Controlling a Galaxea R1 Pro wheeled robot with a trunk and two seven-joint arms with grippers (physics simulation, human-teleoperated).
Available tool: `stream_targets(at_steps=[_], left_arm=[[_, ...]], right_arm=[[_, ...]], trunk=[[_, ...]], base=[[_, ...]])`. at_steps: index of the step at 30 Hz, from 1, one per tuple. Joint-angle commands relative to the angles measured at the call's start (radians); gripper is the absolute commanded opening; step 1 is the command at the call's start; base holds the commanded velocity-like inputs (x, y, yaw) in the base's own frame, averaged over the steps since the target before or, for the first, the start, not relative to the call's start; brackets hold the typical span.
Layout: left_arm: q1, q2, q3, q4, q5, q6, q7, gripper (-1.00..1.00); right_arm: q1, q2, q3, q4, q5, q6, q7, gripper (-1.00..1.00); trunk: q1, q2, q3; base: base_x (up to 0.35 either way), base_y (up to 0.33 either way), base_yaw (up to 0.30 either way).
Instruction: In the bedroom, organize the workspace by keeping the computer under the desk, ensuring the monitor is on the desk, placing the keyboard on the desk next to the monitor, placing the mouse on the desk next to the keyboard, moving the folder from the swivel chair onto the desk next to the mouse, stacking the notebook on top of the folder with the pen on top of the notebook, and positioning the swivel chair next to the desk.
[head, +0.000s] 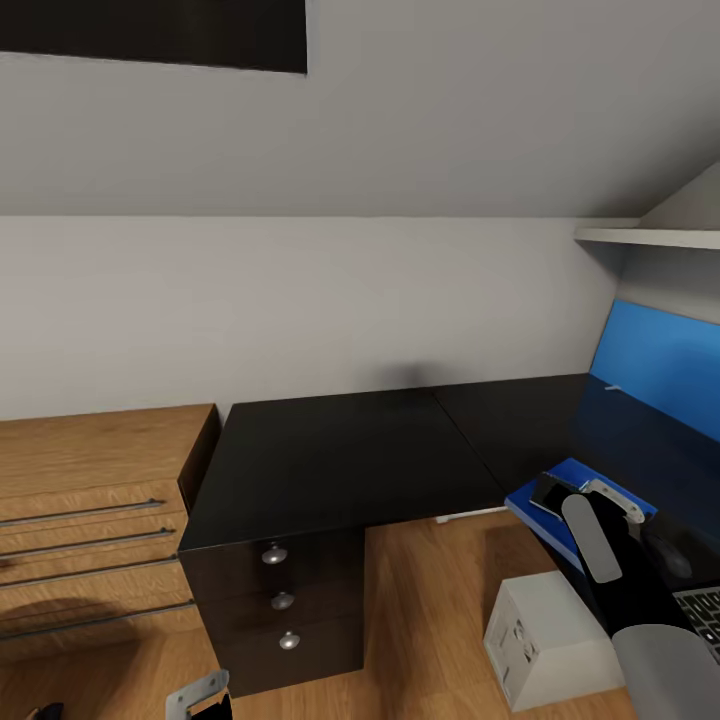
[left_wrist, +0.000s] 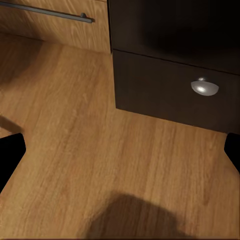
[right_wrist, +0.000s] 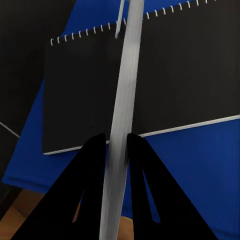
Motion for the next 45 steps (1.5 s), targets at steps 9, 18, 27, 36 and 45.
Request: stream_targets(at_steps=[9, 18, 27, 36, 45], left_arm=[[0.000, 0.002, -0.003, 0.051, 0.001, 0.004, 0.007, 1.00], [0.000, 0.001, -0.004, 0.057, -0.001, 0.004, 0.007, 1.00], [0.000, 0.000, -0.005, 0.057, -0.001, 0.004, 0.007, 1.00], [0.000, 0.001, -0.005, 0.059, -0.001, 0.004, 0.007, 1.00], [0.000, 0.001, -0.004, 0.059, 0.000, 0.004, 0.007, 1.00]], right_arm=[[-0.001, 0.000, 0.000, -0.001, -0.006, 0.003, -0.005, -1.00], [-0.005, -0.002, 0.001, 0.087, 0.019, 0.002, -0.004, -1.00], [-0.005, -0.002, 0.000, 0.105, 0.039, -0.001, -0.004, -1.00], [-0.005, -0.002, 0.000, 0.104, 0.040, -0.001, -0.004, -1.00], [-0.005, -0.002, 0.000, 0.104, 0.040, -0.001, -0.004, -1.00]], trunk=[[0.000, -0.001, -0.001], [0.000, -0.001, -0.001], [0.000, -0.001, -0.001], [0.000, -0.001, -0.001], [0.000, -0.001, -0.001]], base=[[0.060, 0.000, 0.000], [0.040, 0.000, 0.000], [0.019, 0.000, 0.000], [0.084, 0.000, 0.000], [0.020, 0.000, 0.000]])
